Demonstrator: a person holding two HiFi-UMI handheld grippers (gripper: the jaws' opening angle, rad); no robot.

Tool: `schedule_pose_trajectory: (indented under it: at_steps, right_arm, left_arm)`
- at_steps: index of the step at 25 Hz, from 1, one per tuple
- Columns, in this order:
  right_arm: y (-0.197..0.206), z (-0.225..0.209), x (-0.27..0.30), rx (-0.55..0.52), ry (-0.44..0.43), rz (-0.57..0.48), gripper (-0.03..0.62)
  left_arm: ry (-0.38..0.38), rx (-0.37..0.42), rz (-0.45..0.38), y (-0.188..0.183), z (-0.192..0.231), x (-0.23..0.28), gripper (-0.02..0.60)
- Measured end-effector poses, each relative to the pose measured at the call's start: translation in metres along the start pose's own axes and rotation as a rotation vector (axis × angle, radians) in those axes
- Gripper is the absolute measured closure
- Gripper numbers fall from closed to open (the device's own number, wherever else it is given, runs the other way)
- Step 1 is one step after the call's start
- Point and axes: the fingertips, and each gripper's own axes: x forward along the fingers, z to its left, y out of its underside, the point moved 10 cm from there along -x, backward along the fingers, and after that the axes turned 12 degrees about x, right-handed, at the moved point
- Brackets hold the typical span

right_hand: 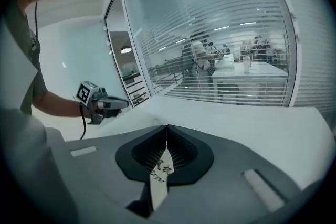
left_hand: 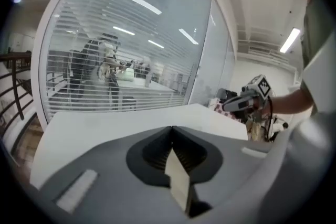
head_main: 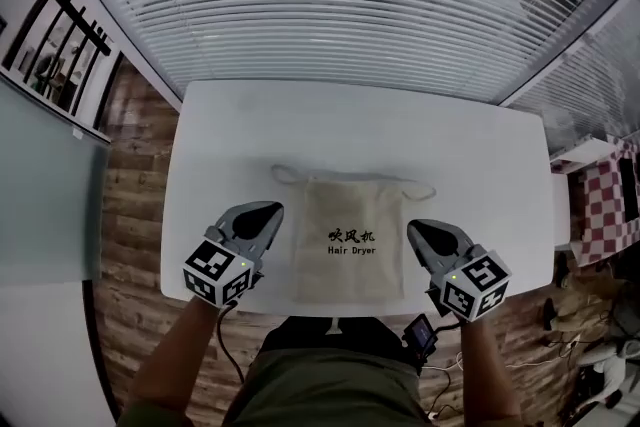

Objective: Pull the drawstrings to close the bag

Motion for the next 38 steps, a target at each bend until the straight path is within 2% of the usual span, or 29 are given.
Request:
schedule_pose_trajectory:
  at_steps: [4, 6, 11, 13, 16, 19, 23, 25, 28, 29, 31, 34, 36, 38]
  right_arm:
    - [0.012, -0.04, 0.027, -0.157, 0.065, 0.14, 0.582]
    - [0.019, -0.057, 0.042, -0.249, 0.085, 0.22, 0.582]
    - [0.038, -0.095, 0.078, -0.449, 0.078, 0.351, 0.546]
    - [0.048, -0.107, 0.089, -0.495, 0.062, 0.395, 0.537]
    - [0.059, -0.124, 0.104, -0.509, 0.03, 0.438, 0.536]
    - [0.062, -0.13, 0.112, -0.496, 0.007, 0.464, 0.536]
    - [0.059, -0.137, 0.113, -0.457, -0.022, 0.447, 0.533]
    - [0.058, -0.141, 0.112, -0.418, -0.038, 0.437, 0.539]
    - [0.056, -0.148, 0.112, -0.343, -0.058, 0.449, 0.55]
    - [0.055, -0.149, 0.112, -0.327, -0.064, 0.463, 0.57]
    - [0.054, -0.148, 0.113, -0.328, -0.066, 0.482, 0.574]
    - [0.05, -0.143, 0.109, -0.414, -0.031, 0.484, 0.577]
    - [0.045, -0.138, 0.1, -0.489, 0.001, 0.47, 0.577]
    - [0.04, -0.13, 0.087, -0.587, 0.036, 0.455, 0.577]
  left_arm:
    - [0.05, 0.15, 0.135, 0.021, 0.015, 0.033, 0.576]
    - [0.081, 0.217, 0.195, 0.03, 0.02, 0.05, 0.552]
    - [0.13, 0.374, 0.339, 0.054, 0.031, 0.093, 0.517]
    - [0.154, 0.433, 0.391, 0.064, 0.034, 0.108, 0.512]
    - [0.184, 0.495, 0.443, 0.074, 0.04, 0.124, 0.511]
    - [0.202, 0.496, 0.467, 0.078, 0.044, 0.132, 0.502]
    - [0.222, 0.456, 0.459, 0.078, 0.048, 0.133, 0.483]
    - [0.234, 0.438, 0.455, 0.079, 0.047, 0.133, 0.523]
    - [0.226, 0.397, 0.458, 0.079, 0.049, 0.135, 0.537]
    - [0.22, 0.389, 0.464, 0.079, 0.049, 0.135, 0.569]
    - [0.216, 0.411, 0.487, 0.079, 0.048, 0.136, 0.569]
    - [0.213, 0.577, 0.52, 0.074, 0.039, 0.133, 0.572]
    - [0.173, 0.739, 0.502, 0.063, 0.032, 0.123, 0.572]
    - [0.117, 0.94, 0.477, 0.048, 0.022, 0.11, 0.572]
